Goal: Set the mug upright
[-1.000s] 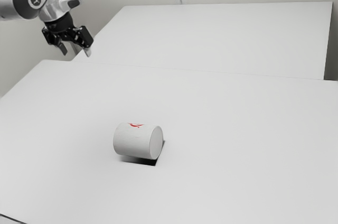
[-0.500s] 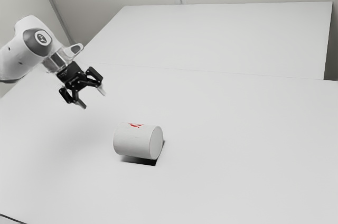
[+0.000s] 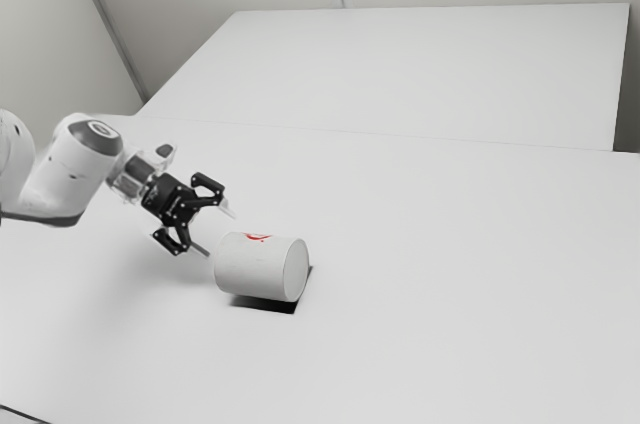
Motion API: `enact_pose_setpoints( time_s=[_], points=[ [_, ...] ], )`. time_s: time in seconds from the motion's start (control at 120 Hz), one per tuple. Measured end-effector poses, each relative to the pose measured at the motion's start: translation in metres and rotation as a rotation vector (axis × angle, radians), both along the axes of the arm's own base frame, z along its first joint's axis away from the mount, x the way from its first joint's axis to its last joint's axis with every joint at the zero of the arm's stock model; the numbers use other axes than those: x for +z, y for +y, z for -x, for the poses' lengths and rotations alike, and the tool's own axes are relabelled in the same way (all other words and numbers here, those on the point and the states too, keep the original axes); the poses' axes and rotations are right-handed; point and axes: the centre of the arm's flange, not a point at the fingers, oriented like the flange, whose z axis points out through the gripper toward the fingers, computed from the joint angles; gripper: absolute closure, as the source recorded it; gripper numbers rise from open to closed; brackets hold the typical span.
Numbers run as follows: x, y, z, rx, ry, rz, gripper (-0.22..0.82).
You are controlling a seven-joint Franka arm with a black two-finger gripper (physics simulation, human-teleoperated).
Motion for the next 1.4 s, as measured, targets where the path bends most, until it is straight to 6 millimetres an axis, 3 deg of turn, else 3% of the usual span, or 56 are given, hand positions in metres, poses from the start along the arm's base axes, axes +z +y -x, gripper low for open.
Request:
enact_pose_setpoints(
  time_s=[0.392, 0.558, 0.65, 0.783, 0.958, 1.008, 1.2, 1.4],
  points=[
    [-0.029, -0.027, -0.006, 0.114, 0.009, 0.168, 0.01],
    [-0.022, -0.026, -0.011, 0.113, -0.018, 0.17, 0.41],
    [-0.018, -0.025, -0.013, 0.108, -0.032, 0.168, 0.57],
    [-0.009, -0.03, -0.02, 0.092, -0.055, 0.163, 0.69],
    [-0.001, -0.042, -0.029, 0.067, -0.07, 0.16, 0.75],
    [0.005, -0.045, -0.033, 0.054, -0.083, 0.149, 0.76],
    [0.069, -0.08, -0.048, -0.184, -0.198, -0.086, 0.76],
    [0.084, -0.114, -0.05, -0.45, -0.269, -0.42, 0.77]
  ],
)
